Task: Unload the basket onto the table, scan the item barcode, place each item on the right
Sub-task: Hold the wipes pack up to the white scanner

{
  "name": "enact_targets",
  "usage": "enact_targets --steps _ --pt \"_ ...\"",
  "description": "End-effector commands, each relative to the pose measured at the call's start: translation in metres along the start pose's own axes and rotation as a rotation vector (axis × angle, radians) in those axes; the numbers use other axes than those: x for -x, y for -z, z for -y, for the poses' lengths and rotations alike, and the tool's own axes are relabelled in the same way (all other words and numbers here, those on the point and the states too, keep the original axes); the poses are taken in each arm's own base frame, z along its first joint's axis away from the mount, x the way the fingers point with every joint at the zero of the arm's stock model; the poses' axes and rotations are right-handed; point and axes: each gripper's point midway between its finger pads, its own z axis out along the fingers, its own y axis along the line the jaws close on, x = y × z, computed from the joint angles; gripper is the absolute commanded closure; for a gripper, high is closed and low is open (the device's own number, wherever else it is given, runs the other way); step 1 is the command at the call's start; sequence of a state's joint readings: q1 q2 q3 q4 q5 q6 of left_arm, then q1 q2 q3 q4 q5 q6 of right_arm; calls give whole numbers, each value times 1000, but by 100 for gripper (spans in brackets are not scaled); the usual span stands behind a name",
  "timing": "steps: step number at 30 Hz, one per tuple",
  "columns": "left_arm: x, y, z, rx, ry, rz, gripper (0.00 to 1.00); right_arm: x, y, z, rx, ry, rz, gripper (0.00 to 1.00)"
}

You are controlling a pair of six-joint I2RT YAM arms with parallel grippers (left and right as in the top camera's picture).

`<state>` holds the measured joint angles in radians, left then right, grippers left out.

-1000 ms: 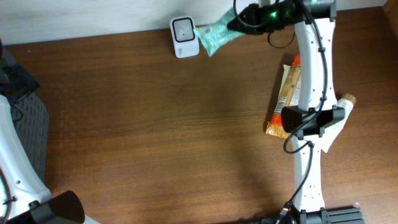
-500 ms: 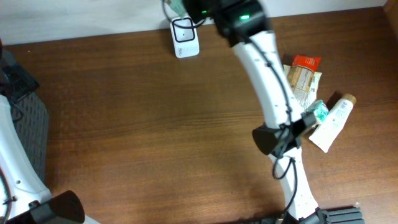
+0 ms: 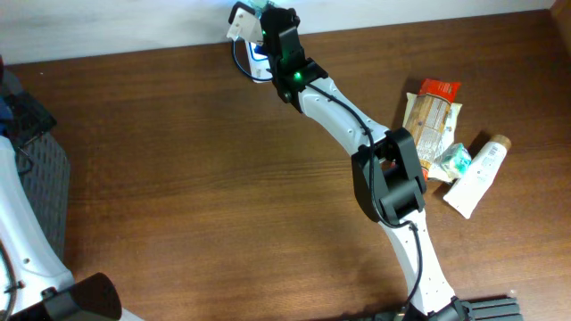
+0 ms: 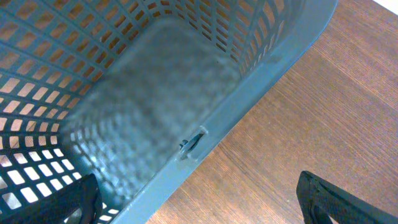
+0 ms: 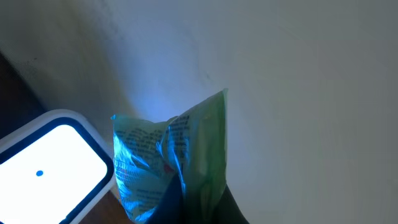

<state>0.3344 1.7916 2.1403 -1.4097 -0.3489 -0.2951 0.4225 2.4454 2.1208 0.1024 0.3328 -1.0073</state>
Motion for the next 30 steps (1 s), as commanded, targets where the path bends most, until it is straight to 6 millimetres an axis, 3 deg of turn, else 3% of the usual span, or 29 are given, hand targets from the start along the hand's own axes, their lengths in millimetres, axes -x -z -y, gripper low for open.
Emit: enact_targets --steps 1,8,18,22,28,30 --pt "3 3 -3 4 10 14 1 4 4 8 -20 6 -2 96" --pt "3 3 -3 5 10 14 1 -2 2 -5 14 14 2 96" --pt "3 3 -3 4 9 14 1 -12 -8 -3 -33 -6 13 96" --pt "3 3 -3 4 10 14 1 -19 -11 -16 0 7 -8 96" --pt "3 3 -3 4 9 14 1 -18 -11 -14 -9 5 -8 96" --pt "3 3 -3 4 10 14 1 -18 -9 -4 -52 -5 -21 96"
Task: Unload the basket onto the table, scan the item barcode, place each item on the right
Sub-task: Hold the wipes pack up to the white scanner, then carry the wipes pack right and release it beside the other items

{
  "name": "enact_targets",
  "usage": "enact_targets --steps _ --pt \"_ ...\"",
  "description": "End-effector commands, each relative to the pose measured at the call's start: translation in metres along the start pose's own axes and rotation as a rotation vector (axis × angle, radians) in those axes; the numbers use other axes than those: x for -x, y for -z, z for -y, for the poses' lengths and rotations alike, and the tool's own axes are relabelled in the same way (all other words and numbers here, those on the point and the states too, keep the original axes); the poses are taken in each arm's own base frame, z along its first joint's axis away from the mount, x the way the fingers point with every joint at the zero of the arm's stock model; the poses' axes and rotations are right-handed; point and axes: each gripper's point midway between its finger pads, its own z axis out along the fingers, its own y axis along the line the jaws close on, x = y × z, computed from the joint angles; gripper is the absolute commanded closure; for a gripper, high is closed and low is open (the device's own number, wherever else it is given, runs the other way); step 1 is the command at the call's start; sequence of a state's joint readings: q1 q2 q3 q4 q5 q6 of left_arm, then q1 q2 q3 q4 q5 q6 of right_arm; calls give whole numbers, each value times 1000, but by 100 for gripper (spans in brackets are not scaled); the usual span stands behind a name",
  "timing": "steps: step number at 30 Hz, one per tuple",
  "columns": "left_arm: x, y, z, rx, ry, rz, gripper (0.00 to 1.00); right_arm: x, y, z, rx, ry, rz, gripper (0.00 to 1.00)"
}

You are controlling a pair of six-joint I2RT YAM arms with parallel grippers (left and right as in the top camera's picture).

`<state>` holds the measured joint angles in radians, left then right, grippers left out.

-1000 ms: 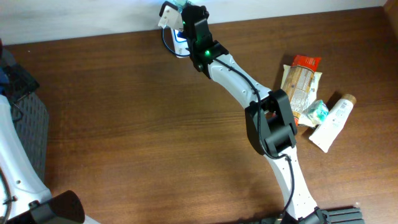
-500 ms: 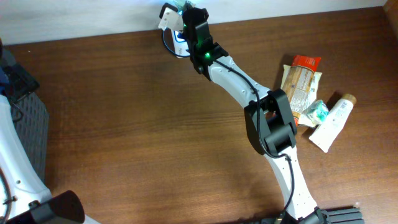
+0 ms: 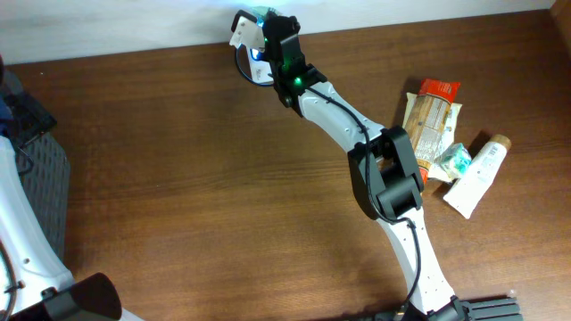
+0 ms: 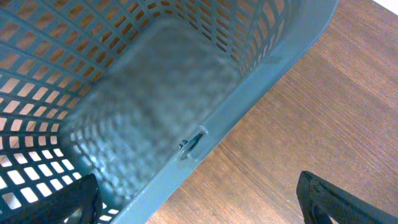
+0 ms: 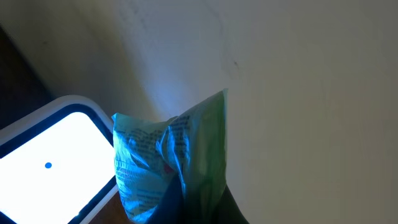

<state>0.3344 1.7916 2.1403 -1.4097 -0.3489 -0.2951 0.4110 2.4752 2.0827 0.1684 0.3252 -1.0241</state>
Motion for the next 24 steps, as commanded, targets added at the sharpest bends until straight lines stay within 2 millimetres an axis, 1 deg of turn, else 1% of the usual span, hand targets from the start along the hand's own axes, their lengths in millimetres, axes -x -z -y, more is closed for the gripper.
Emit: enact_targets --steps 1,3,4,6,8,9,10,11,12,13,14,15,16,17,18,19,20,21,23,24 --pt "3 3 -3 4 10 14 1 0 3 21 -66 -26 -14 96" --pt "3 3 -3 4 9 14 1 14 16 42 -81 -32 1 96" --pt "3 3 -3 4 9 14 1 21 26 53 -67 -38 0 96" --pt "3 3 -3 4 10 14 1 28 47 61 15 -104 -9 96" --pt "3 3 -3 4 9 14 1 48 88 78 161 -257 39 96" --pt "3 3 -3 4 10 14 1 58 110 90 212 -345 60 96" --pt "3 3 -3 4 9 14 1 62 133 103 248 -432 55 96" --pt "3 3 -3 4 10 14 1 60 160 117 276 -502 22 96" --pt "3 3 -3 4 9 14 1 51 184 127 301 -573 -27 96" --pt "3 3 -3 4 10 14 1 42 201 135 311 -639 -72 96" --pt "3 3 -3 4 10 14 1 22 221 143 319 -742 -154 96" --pt "3 3 -3 4 9 14 1 -2 234 151 294 -829 -245 96" --pt "3 3 -3 4 9 14 1 -28 242 157 252 -901 -340 96" --pt "3 3 -3 4 10 14 1 -79 254 163 165 -1009 -519 96" --pt "3 3 -3 4 10 14 1 -114 263 165 94 -1074 -642 96" --pt "3 3 -3 4 10 14 1 -165 279 164 -24 -1169 -834 96" --pt "3 3 -3 4 9 14 1 -207 295 158 -103 -1234 -995 96" --pt "3 3 -3 4 10 14 1 -241 307 148 -149 -1288 -1128 96" --pt "3 3 -3 4 10 14 1 -286 317 129 -169 -1311 -1288 96" --pt "3 3 -3 4 9 14 1 -305 321 118 -169 -1307 -1355 96"
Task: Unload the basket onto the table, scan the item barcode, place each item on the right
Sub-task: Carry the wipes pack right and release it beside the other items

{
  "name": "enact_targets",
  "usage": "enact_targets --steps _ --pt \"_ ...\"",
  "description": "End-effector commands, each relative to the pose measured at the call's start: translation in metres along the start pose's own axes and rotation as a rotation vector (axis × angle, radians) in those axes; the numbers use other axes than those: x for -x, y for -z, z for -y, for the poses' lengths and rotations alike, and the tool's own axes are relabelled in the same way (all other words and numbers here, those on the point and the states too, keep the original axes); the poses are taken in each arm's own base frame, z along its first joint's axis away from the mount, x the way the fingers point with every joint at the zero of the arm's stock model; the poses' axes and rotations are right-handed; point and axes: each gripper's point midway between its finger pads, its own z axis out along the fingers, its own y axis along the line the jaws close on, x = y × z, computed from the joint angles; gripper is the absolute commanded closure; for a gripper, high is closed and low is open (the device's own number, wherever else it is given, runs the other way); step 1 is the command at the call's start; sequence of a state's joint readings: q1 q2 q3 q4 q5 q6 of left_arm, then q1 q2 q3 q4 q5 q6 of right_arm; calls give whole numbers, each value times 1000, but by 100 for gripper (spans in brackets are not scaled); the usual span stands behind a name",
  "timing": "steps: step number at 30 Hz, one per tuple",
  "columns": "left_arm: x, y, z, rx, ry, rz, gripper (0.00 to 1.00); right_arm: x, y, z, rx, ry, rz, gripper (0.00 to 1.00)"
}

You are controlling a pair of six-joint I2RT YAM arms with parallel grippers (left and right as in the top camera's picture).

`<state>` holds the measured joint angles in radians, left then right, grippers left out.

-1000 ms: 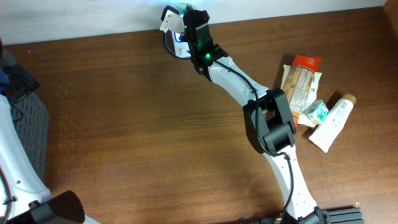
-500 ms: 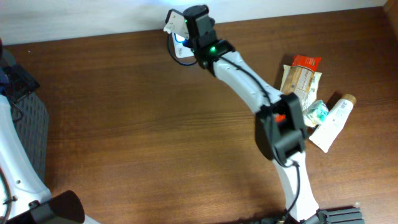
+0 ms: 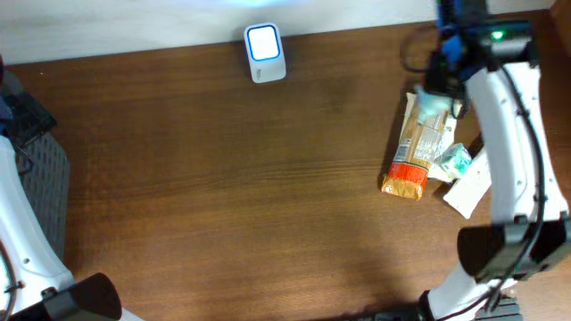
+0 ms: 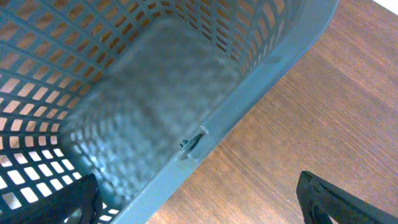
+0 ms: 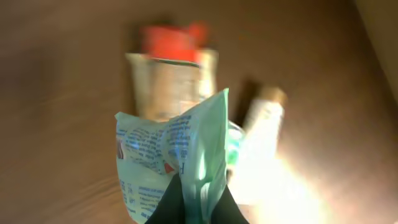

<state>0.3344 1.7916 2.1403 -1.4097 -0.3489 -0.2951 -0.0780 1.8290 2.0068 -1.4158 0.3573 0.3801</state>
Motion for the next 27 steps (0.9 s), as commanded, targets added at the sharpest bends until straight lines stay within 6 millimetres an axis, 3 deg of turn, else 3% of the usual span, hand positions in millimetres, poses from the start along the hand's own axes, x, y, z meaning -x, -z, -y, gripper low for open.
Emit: enact_targets --steps 1,4,6,8,9,11,14,16,18,22,24,27 --pt "3 3 -3 4 10 14 1 -22 -51 33 -129 -147 -136 96" --pt "3 3 -3 4 9 14 1 -47 -83 52 -188 -161 -252 96" --pt "3 3 -3 4 9 14 1 -49 -87 57 -184 -180 -267 96" --pt "3 3 -3 4 10 14 1 -41 -80 51 -123 -168 -256 65" --pt "3 3 -3 4 9 14 1 -35 -72 45 -70 -147 -248 44" --pt "3 3 -3 4 10 14 1 -25 -48 35 32 -101 -230 20" --pt "3 3 -3 4 10 14 1 -15 8 16 223 6 -178 9" --pt "3 3 -3 4 9 14 1 -19 70 -8 400 171 -97 6" --pt "3 3 -3 4 9 14 1 -21 118 -21 474 247 24 7" --pt "3 3 -3 4 9 14 1 -57 221 -24 610 357 271 1" --pt "3 3 -3 5 9 13 1 -75 252 -16 664 381 344 1" --pt "3 3 -3 5 9 13 1 -89 277 2 693 376 424 1"
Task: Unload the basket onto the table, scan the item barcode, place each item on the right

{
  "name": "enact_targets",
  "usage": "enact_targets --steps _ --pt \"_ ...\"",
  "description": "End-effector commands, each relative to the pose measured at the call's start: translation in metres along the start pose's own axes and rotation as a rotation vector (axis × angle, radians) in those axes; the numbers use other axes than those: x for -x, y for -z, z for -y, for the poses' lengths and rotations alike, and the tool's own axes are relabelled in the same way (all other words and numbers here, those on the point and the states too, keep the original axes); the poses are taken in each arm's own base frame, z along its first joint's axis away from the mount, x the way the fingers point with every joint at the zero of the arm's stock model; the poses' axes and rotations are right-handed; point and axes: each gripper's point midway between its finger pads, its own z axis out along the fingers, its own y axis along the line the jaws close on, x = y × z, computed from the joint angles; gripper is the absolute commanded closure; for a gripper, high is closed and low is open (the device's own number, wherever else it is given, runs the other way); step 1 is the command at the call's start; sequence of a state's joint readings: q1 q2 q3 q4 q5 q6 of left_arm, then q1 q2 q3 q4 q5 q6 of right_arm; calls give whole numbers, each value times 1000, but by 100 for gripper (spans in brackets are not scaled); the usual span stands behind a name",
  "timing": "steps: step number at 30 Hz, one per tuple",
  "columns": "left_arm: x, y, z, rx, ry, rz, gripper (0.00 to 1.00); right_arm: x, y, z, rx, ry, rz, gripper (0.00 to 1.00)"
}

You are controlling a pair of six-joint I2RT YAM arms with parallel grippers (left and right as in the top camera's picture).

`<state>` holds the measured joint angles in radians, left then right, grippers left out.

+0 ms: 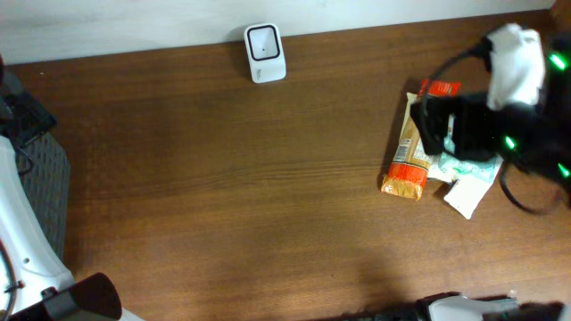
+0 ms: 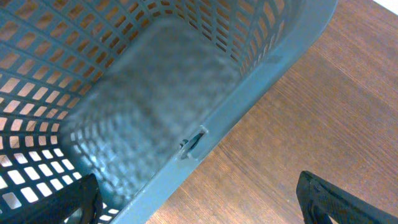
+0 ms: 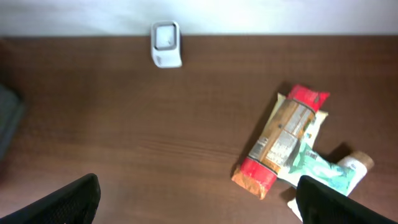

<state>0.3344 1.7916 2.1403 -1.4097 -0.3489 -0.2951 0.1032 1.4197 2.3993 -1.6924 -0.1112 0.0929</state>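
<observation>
The white barcode scanner [image 1: 265, 41] stands at the table's back edge and also shows in the right wrist view [image 3: 166, 43]. A green packet [image 3: 317, 171] lies on the table at the right [image 1: 464, 165], against a red-ended snack pack [image 3: 281, 146]. My right gripper [image 3: 199, 205] is open and empty, high above the table, looking down on all of it. My left gripper [image 2: 196, 202] is open over the rim of a blue-grey basket [image 2: 205, 134], nothing between its fingers.
A white tube [image 3: 354, 165] lies beside the green packet, at the right edge of the pile [image 1: 468, 192]. The basket sits off the table's left side [image 1: 45, 187]. The right arm [image 1: 500, 116] hangs blurred over the pile in the overhead view.
My right gripper was shut on the green packet above the pile at the right. Now it is open and higher, and the packet lies beside the snack pack. The left arm is unchanged.
My right gripper first held the green packet close to the lit scanner at the back of the table, and still did a second later. Then it held the packet over the pile at the right. Now the packet rests there and the gripper is open.
</observation>
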Motion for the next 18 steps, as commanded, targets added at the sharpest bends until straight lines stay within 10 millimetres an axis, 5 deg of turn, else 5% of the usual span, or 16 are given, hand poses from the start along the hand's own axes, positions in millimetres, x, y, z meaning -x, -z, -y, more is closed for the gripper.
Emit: enact_targets --steps 1,7,12,18 --pt "3 3 -2 4 9 13 1 -4 19 -5 19 20 40 1" --pt "3 3 -2 4 9 13 1 -2 27 3 -33 49 81 1" --pt "3 3 -2 5 9 12 1 16 27 7 -61 141 296 1" --pt "3 2 -2 5 8 12 1 -19 0 17 -78 203 602 1"
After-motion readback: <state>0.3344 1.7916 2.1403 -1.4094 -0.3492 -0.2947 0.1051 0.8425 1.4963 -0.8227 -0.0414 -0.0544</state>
